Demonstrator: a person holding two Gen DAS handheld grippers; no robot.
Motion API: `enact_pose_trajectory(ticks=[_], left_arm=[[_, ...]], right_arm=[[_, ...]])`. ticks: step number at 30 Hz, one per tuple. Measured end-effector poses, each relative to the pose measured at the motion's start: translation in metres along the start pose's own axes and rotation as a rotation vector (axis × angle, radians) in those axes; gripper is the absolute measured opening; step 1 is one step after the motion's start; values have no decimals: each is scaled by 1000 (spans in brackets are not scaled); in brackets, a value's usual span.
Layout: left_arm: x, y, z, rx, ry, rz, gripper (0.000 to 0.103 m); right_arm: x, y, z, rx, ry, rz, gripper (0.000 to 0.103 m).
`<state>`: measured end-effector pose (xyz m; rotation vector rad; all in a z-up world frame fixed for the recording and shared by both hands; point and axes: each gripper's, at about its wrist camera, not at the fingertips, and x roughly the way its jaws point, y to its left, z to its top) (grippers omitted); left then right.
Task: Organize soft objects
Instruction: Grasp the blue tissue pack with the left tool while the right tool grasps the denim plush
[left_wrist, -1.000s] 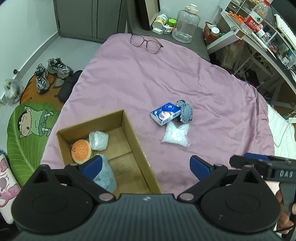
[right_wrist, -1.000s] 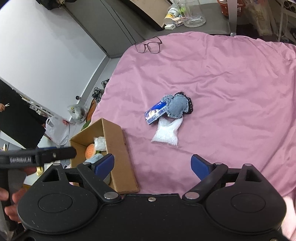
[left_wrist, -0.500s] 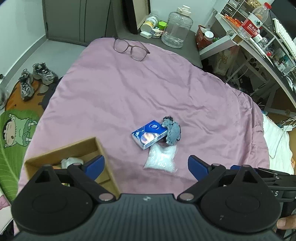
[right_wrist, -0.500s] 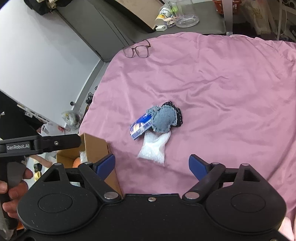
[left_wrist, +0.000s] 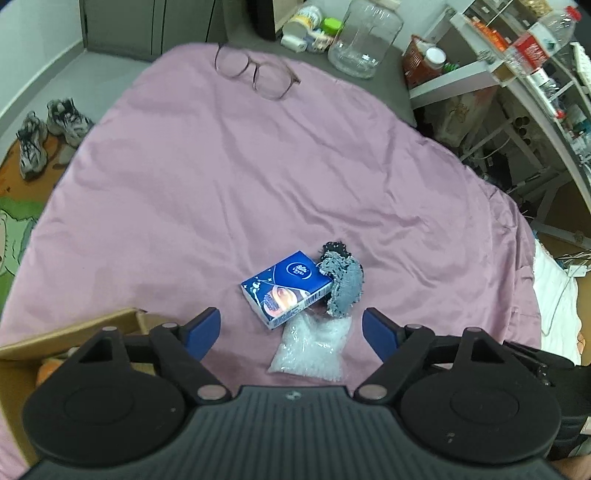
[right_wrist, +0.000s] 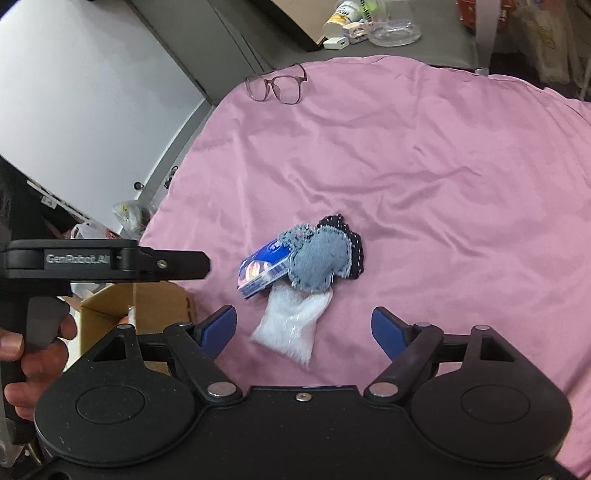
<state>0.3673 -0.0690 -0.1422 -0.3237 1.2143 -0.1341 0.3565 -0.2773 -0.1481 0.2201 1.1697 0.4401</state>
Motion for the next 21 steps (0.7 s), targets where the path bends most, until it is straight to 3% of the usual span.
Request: enact_pose_trajectory(ticks=[7,11,14,19,21], left_arm=[[47,10,16,-50,96,40,83],[64,9,28,-17,103,81,84],[77,17,36,-57,139,32,84],[89,25,44,-63,160,30,83],[94,28,46,-77,178,18,83]], right_arm=[[44,-3,15,-36,29,23,79],[69,0,21,-98,55,-4,79],[85,3,25,-134,67,-16,79],[110,-2,30,-109,85,-6,77],[113,-3,31,-103,75,6,70]])
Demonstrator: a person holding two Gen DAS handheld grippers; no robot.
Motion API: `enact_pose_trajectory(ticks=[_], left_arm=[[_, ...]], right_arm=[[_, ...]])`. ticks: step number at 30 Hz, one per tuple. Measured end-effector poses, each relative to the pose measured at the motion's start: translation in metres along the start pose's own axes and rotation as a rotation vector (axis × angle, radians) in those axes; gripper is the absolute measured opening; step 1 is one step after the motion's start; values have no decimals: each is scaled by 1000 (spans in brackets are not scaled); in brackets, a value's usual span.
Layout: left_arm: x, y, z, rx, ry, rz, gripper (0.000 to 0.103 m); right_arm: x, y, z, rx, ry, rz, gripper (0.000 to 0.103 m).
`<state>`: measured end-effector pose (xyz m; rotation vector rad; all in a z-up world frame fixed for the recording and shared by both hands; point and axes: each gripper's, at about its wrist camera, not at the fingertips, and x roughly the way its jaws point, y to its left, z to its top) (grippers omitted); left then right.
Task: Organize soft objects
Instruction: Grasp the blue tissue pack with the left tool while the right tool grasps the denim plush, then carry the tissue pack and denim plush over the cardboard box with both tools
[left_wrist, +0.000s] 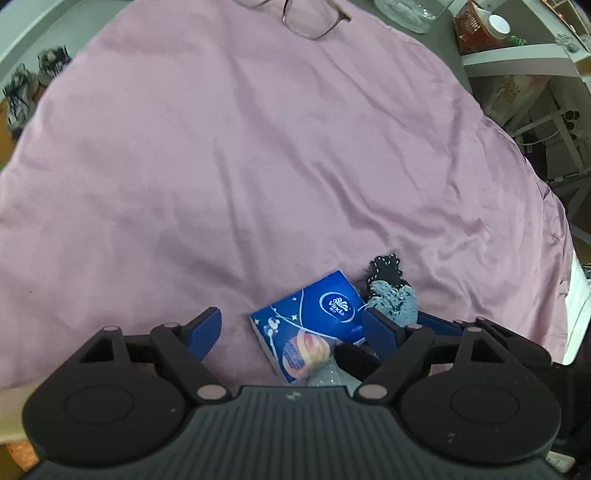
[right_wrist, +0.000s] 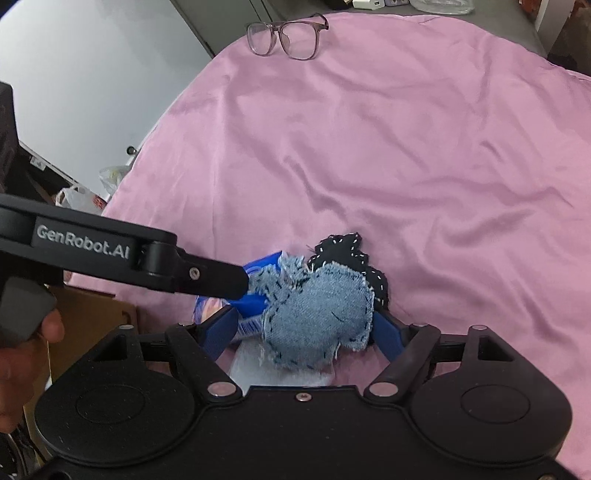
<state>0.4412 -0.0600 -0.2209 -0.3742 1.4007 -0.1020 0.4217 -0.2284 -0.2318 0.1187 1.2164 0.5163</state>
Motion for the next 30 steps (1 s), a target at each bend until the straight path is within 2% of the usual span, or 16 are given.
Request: enact_pose_trajectory(ticks=[2,4,7,18,19,23,26,30], left_arm=[[4,1,2,1,5,10,83],[7,1,3,2,11,-1,83],[13,-1,3,3,31,-20,83],[30,-23,-5,76,58,-13,82],[30,-26,-6,87,53,-7,79],[24,-25,-7,75,40,-6,37],[8,-24,-7,70,18,-35,24],[-10,-29,-10,83,-14,-60,18]], right_arm=[[0,-2,2,-4,-3,3,59],[-2,-6,3,5,-3,-5,41],[-7,-17,5,32,8,-12,31],[-39,-39,-7,102,2,-55,30],[-42,-40,-7,109,1,-54,30],[-57,-36,-10,115,-14,-58,31],[-65,-30,-10,120,-21,-57,31],[-78,-21,-15,115,-33,-60,31]])
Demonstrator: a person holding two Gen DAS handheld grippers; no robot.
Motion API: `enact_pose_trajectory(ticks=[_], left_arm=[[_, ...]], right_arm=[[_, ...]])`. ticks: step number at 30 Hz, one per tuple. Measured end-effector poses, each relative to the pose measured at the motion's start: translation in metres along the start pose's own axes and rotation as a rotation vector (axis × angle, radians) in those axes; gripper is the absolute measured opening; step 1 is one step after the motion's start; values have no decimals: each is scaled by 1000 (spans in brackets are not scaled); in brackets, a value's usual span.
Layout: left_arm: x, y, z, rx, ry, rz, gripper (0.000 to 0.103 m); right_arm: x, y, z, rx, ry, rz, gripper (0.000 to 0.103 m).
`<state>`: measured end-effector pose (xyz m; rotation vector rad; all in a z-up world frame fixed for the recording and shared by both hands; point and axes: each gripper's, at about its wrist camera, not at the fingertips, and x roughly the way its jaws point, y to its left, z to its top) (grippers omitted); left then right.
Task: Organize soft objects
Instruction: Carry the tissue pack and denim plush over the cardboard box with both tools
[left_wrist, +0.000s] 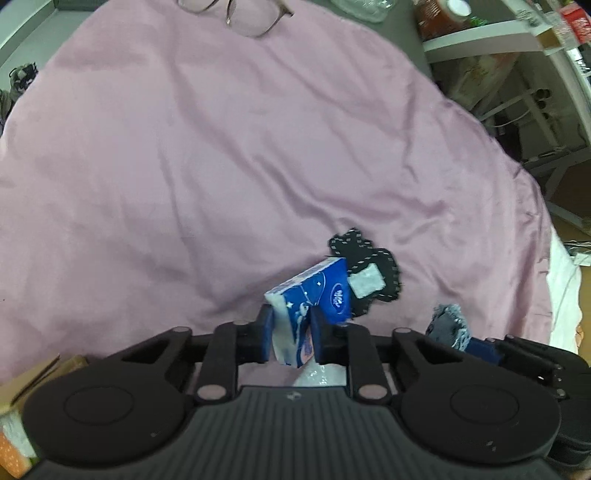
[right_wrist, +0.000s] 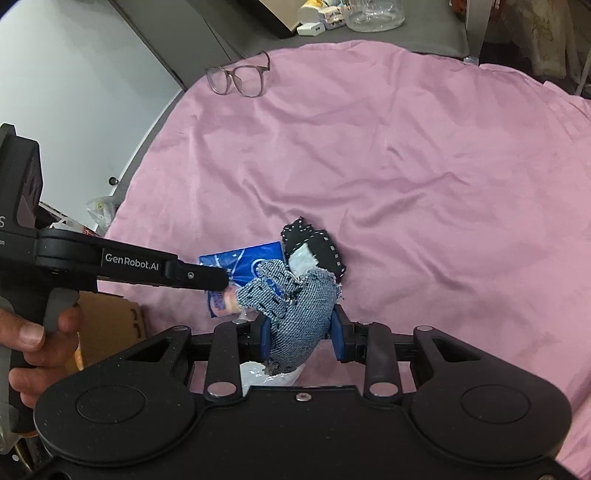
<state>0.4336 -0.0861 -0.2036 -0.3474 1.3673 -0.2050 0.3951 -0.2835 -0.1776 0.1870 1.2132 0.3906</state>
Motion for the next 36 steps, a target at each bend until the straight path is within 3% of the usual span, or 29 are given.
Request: enact_pose_trajectory(ticks=[10,22,36], left_arm=[[-12,-11,-15,3,-36,-18,16],[-65,-40,-22,59,-111,11,16],[-114,-56,-72,96,-165,36,16]], right_arm=[[-25,-7,-11,35,-34,-8,31],[-66,-3,-10,21,-84,-19,31],[-106,16,-44,10,-82,-34,31]])
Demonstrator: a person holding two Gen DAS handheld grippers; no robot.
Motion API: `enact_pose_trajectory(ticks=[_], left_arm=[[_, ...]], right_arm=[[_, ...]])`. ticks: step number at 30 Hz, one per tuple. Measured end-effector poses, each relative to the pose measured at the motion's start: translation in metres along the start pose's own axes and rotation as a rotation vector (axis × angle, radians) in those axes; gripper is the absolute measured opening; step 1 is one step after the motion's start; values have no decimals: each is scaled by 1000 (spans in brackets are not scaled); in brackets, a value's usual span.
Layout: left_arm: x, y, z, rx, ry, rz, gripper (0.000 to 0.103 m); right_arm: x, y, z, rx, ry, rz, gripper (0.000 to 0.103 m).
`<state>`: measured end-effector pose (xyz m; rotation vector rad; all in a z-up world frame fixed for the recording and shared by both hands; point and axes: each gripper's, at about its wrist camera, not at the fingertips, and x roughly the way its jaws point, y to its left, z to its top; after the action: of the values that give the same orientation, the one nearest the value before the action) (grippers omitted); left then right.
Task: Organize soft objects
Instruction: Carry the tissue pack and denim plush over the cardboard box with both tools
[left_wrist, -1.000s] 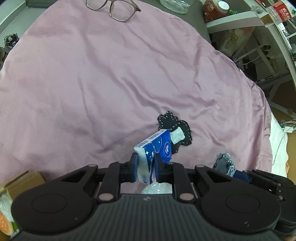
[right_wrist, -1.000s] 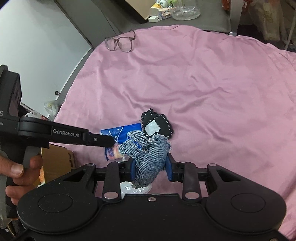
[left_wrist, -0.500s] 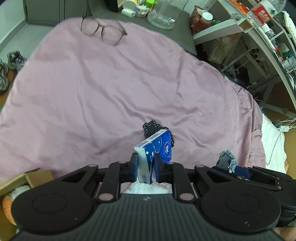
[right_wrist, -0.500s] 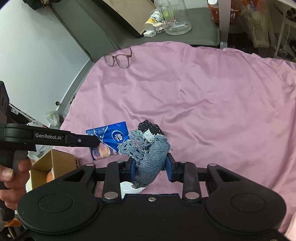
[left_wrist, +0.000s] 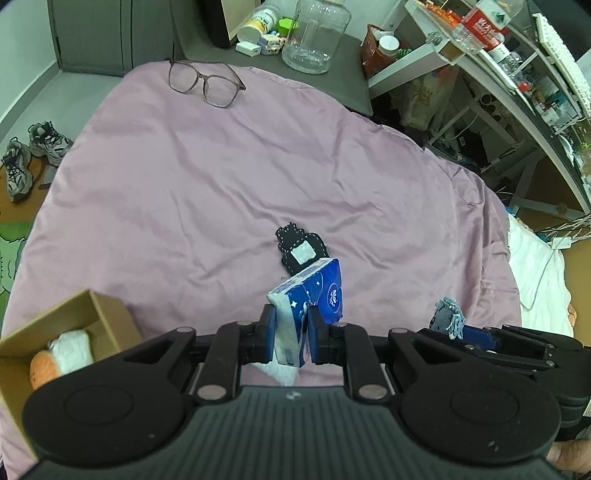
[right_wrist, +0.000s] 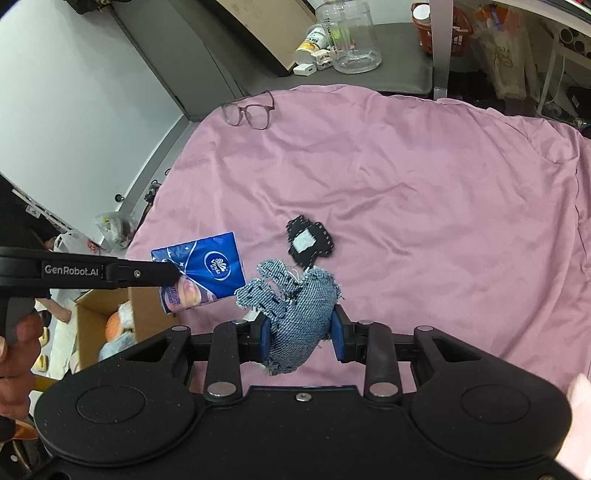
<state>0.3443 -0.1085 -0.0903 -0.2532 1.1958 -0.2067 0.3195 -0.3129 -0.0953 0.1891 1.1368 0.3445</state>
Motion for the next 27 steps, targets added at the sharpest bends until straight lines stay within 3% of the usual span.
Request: enact_pose_trajectory(ticks=[11,27], left_arm=[[-58,17,-44,-19,-76,38,17],[-126,91,-114,-115,-144,101,17]], right_arm=[[-29,41,-30,-53,-3,16,31],[-46,116,-66,-151,-20,48,31]])
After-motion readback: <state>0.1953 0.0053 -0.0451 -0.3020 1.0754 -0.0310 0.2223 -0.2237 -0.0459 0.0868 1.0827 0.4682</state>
